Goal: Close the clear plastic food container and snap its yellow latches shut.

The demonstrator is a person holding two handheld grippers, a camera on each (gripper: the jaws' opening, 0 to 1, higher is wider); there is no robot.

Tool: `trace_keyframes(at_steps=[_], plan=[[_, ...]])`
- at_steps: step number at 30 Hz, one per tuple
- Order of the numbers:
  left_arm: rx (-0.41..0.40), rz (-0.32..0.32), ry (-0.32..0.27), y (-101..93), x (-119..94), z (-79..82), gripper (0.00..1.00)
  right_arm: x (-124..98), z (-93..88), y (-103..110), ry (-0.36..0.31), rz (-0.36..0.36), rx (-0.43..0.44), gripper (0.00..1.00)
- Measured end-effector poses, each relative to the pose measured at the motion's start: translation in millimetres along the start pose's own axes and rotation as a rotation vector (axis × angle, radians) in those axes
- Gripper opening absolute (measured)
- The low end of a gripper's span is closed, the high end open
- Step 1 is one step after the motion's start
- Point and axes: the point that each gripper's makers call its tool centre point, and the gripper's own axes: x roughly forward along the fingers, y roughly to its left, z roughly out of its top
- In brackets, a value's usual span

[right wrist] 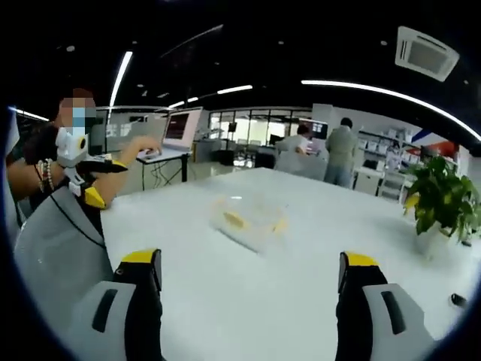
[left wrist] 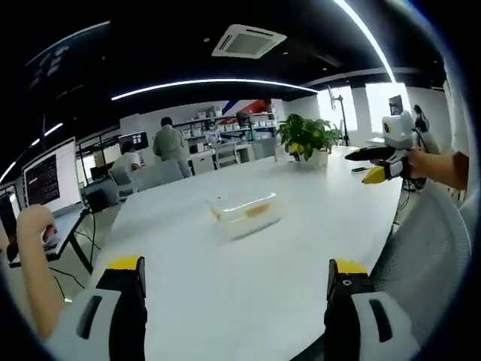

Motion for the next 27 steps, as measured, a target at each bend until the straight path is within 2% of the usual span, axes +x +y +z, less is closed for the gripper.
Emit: trace_keyframes(at_steps=[3, 6, 8, 10, 13, 17, 22, 27], plan=[[0.059, 0.023, 0.030, 3.7, -0.8, -4.3, 0.96, -2.7, -11.6, 8.2, 0.009, -0.004, 0.019, 0.95], [0.000, 0.012, 0.008, 3.4, -4.6, -5.0, 0.96, -3.7, -20.1, 15.7, 0.015, 0.000, 0.038, 0.95], [0.007, 0.015, 0.015, 3.8, -6.8, -9.7, 0.96, -3.9, -24.9, 20.3, 0.022, 0.002, 0.044, 0.95], [0.013, 0.003, 0.046, 0.1, -8.7, -20.3, 0.96, -4.6, -28.9, 24.2, 0.033, 0.009, 0.048, 0.94], [0.021, 0.001, 0.067, -2.5, -11.7, -29.4, 0.96, -5.8, -26.2, 20.4, 0.023, -0.002, 0.049, 0.94], [-0.017, 0.017, 0.027, 2.6, -14.0, -24.2, 0.96, -5.3, -30.4, 20.9, 0.029, 0.001, 0.062, 0.94], [0.009, 0.014, 0.063, -0.1, -13.8, -31.2, 0.95, -7.1, -35.6, 18.6, 0.048, -0.015, 0.043, 0.93], [-0.003, 0.021, 0.044, 0.5, -15.6, -29.4, 0.95, -7.2, -40.4, 19.0, 0.064, -0.006, 0.032, 0.93]])
